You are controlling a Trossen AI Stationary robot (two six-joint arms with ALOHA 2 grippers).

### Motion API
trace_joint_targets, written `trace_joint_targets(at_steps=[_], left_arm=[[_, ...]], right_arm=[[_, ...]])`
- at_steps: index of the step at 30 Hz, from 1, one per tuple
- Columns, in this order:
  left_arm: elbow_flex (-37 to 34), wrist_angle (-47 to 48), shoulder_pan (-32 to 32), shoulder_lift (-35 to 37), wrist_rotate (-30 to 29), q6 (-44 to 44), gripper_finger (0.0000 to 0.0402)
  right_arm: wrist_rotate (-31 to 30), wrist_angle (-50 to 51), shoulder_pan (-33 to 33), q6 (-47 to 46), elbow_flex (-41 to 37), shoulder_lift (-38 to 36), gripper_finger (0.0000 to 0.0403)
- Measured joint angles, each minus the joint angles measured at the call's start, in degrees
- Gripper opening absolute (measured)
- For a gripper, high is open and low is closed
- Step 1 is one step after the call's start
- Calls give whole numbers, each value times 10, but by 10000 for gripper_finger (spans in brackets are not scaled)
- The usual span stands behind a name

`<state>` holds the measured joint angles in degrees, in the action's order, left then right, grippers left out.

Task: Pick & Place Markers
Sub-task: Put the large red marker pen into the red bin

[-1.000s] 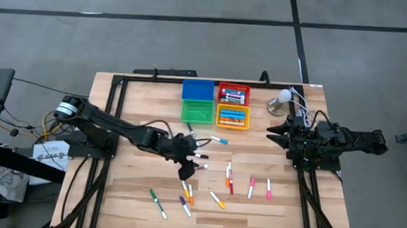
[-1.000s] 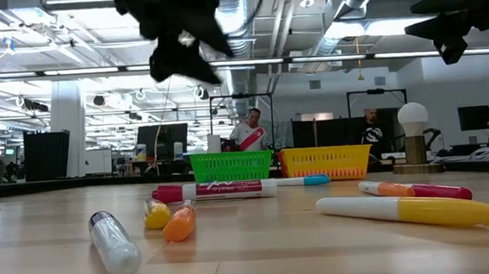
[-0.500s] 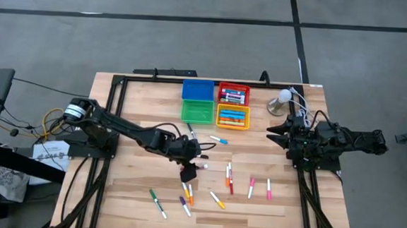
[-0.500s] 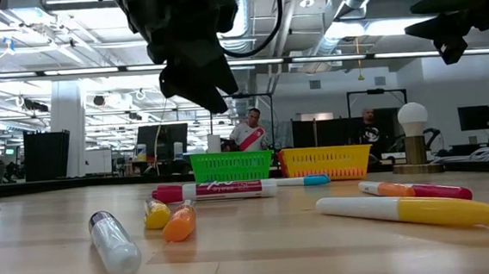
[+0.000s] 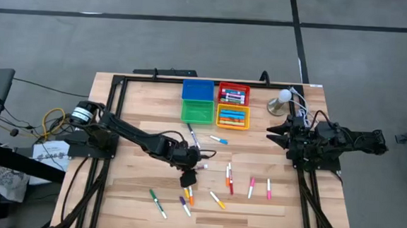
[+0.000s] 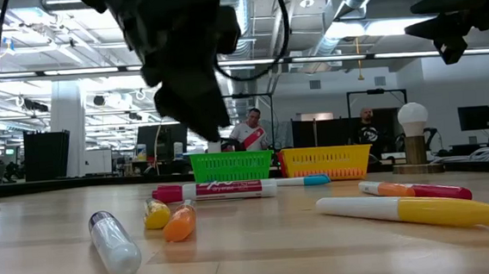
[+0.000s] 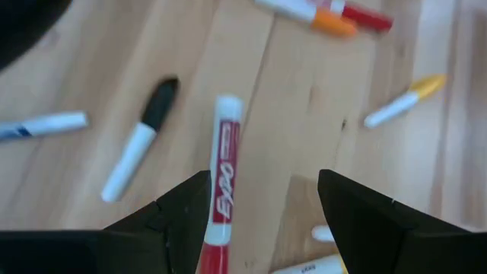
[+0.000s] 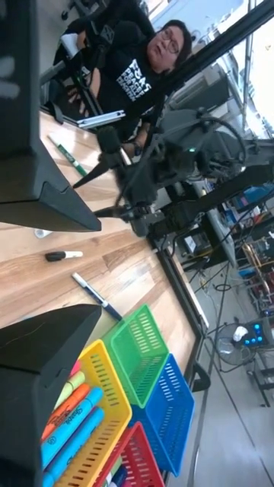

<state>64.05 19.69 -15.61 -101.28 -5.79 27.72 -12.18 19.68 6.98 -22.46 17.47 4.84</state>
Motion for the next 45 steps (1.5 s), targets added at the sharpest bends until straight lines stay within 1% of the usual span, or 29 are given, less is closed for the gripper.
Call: trace_joint_targets(at_steps=[8,21,27,40,45], left_arm=[[0,-5,-2,-32,-34,30,242],[-1,-17,-3,-65,-39,43,242],[-1,-18,6,-65,-52,44,242],[-1,-17,2,-70,-49,41,242],[0,-18,3,-92,-51,42,242]], right_arm=[[0,0,0,0,0,0,153],[2,10,0,0,0,0,153],[1,11,0,0,0,0,157],[1,13,0,10,0,0,153],[0,13,0,15,0,0,157]])
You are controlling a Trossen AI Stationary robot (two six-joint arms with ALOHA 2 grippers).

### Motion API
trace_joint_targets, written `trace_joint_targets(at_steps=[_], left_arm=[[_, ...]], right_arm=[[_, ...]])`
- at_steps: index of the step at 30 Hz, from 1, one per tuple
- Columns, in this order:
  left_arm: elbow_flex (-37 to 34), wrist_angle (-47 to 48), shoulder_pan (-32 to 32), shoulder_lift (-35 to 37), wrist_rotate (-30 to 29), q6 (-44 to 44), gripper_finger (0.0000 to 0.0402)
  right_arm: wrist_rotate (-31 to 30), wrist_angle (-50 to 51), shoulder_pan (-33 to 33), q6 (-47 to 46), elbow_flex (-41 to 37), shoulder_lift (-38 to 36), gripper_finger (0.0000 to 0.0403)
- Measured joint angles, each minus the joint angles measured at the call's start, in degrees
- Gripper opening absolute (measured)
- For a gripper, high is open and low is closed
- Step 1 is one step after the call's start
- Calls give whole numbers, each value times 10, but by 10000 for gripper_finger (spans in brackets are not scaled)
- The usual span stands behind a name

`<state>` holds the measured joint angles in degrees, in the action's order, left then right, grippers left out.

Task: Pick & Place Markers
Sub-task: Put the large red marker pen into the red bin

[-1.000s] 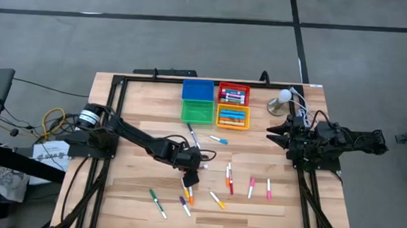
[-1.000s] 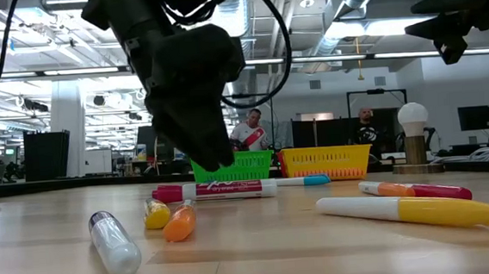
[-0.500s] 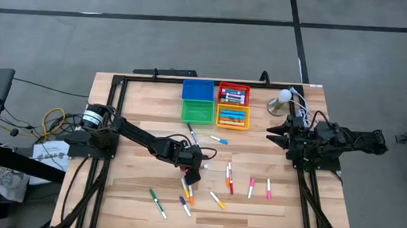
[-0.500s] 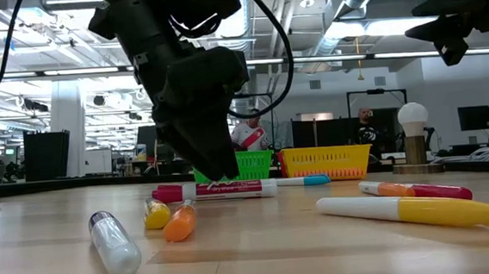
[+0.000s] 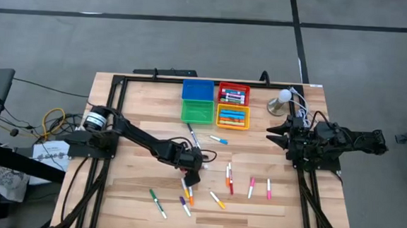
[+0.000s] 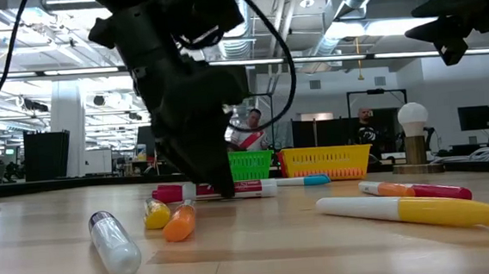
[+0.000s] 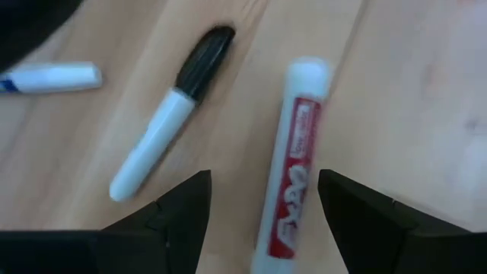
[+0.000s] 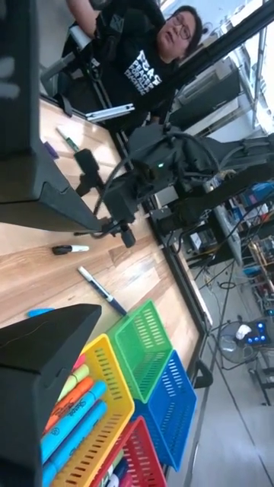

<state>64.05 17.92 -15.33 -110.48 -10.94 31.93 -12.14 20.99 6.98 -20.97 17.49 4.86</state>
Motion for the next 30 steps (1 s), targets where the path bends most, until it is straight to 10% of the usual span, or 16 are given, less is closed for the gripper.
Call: trace_joint_targets(at_steps=[30], left_arm=[[0,-19,-10,-22,-20,27,242]], right_arm=[[0,0,0,-2,0,0,153]])
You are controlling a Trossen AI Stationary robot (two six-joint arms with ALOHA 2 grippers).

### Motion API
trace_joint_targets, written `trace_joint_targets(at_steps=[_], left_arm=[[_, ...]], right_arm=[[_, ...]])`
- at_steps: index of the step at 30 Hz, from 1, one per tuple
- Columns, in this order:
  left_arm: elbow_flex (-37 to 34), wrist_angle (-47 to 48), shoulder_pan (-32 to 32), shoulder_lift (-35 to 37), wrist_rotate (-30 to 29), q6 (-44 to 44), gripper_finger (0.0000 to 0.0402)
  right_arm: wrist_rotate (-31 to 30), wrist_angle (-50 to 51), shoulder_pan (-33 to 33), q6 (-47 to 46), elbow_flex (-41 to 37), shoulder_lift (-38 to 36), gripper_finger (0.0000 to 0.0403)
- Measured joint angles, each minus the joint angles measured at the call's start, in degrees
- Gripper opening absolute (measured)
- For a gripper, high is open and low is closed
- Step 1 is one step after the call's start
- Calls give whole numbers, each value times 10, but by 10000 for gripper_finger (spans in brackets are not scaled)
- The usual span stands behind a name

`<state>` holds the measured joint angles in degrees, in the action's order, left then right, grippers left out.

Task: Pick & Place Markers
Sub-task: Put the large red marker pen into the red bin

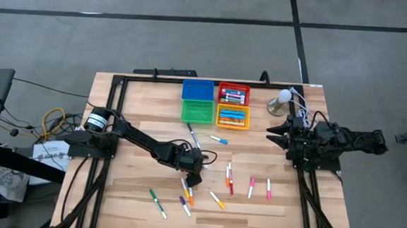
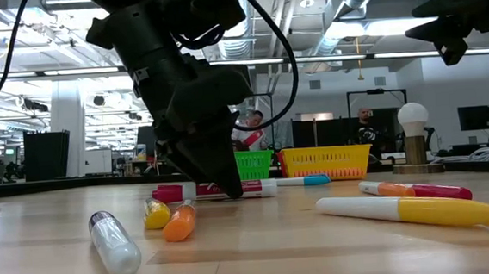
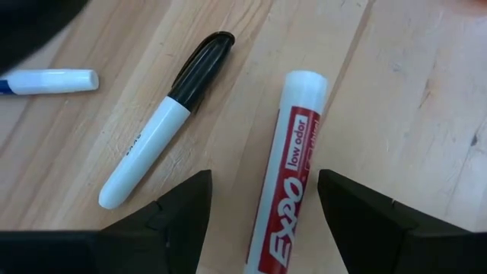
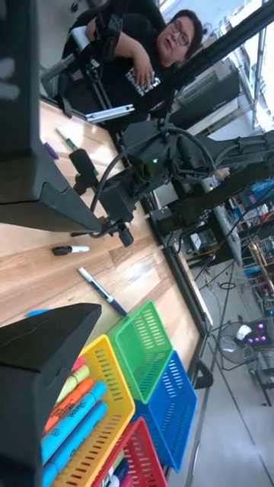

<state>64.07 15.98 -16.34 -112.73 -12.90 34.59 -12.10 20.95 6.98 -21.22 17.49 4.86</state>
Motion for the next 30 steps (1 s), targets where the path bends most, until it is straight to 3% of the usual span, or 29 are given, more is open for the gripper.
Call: trace_joint_targets(at_steps=[30], left_arm=[[-1,-15,0,0,-6,2,242]], right_arm=[[0,0,0,-3,0,0,153]])
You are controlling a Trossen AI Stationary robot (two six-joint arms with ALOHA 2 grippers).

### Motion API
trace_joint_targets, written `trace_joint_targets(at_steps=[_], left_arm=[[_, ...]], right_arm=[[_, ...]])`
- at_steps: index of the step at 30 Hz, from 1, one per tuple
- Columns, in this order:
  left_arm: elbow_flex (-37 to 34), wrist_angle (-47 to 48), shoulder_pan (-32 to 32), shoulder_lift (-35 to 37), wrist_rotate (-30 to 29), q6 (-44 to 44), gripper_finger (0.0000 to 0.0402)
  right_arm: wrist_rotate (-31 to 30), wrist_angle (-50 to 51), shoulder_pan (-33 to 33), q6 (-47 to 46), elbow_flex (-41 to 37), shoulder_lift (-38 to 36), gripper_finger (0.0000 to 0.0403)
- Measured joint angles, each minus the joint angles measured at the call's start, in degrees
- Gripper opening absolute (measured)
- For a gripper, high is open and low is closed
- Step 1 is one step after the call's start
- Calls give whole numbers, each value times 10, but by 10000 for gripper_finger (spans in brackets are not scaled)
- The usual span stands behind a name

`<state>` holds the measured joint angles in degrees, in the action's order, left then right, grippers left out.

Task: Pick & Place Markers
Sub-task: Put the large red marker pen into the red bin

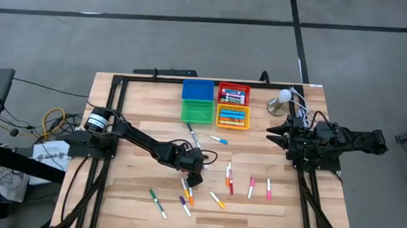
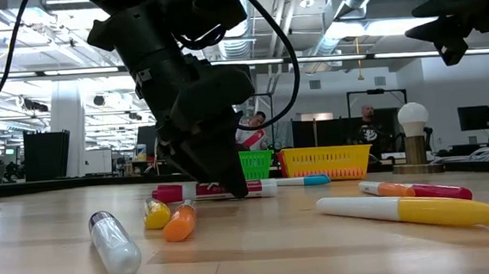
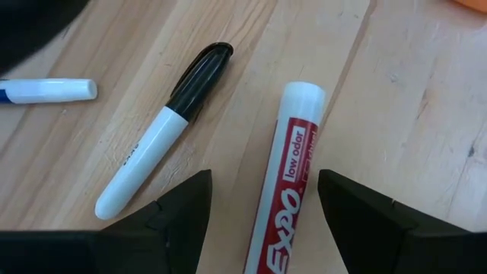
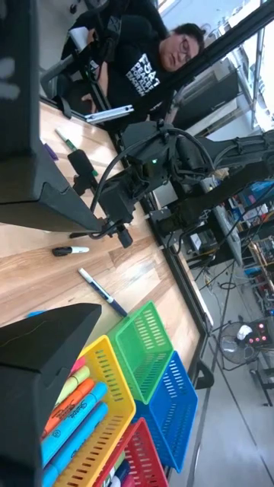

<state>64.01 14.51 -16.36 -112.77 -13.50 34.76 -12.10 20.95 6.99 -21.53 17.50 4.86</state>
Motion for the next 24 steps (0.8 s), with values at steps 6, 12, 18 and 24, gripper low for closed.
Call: trace_joint_targets(at_steps=[6,12,18,24], left_arm=[[0,-4,0,0,-1,0,242],[0,-3,-1,-1,-16,-23,234],[0,0,-1,-1,-20,-29,208],[0,0,0,-1,-24,-29,175]], right_arm=[[0,0,0,0,0,0,157],[0,0,0,0,0,0,155],[0,0,0,0,0,0,153],[0,0,0,0,0,0,157]])
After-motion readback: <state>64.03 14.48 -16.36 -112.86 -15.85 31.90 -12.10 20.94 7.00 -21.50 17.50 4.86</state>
